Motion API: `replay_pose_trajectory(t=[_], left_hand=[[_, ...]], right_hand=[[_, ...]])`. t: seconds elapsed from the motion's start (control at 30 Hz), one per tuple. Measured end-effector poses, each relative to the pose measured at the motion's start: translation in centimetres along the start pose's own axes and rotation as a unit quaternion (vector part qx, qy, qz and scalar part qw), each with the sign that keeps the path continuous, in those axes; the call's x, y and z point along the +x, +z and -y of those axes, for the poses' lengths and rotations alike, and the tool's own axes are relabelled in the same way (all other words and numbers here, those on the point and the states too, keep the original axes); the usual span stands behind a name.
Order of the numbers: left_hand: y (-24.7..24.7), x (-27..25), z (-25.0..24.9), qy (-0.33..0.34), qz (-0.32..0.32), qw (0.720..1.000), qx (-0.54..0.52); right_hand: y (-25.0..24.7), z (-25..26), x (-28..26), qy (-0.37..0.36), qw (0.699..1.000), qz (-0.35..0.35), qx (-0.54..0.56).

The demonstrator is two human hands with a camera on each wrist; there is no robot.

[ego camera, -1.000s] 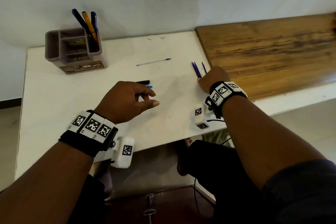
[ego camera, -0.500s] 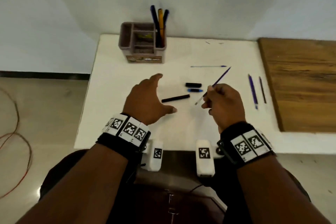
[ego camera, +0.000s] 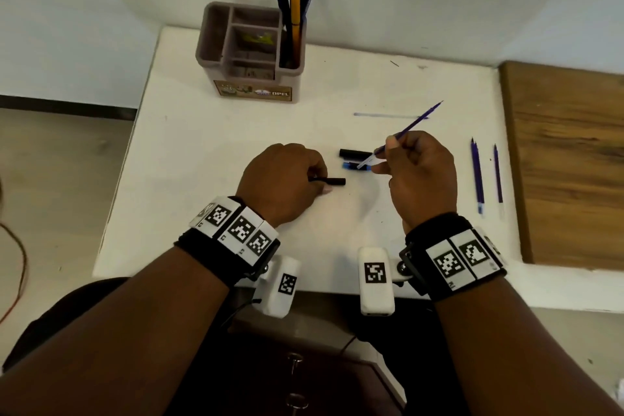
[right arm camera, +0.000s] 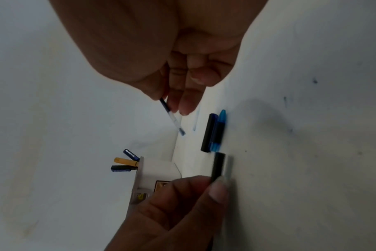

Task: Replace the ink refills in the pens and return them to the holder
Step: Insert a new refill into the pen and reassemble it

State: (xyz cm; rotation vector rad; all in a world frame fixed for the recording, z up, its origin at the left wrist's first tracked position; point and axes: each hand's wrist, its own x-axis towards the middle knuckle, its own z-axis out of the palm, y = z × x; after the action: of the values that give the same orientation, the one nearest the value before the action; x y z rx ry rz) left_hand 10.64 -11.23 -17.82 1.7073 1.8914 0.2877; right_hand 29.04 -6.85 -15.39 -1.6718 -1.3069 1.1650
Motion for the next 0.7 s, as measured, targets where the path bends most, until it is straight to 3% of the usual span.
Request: replay_pose_trajectory(t=[0.17,0.3,0.7], left_hand=[[-1.8,-0.7,-1.0,0.074,-0.006,0.982,-0.172],[-2.2,-0.8,-1.4,0.121,-0.02,0.959,-0.257],[-1.9,-0.5,-1.1,0.119,-0.026,0.949,-0.29]], right_hand=[[-0.9,1.4,-0.3,-0.023,0.992,-0.062,0.103],[-1.1,1.6,-0.5,-0.036,0.981,-0.067,0.176],[-0.4,1.9,-1.3,-0.03,0.98,-0.025,0.195]])
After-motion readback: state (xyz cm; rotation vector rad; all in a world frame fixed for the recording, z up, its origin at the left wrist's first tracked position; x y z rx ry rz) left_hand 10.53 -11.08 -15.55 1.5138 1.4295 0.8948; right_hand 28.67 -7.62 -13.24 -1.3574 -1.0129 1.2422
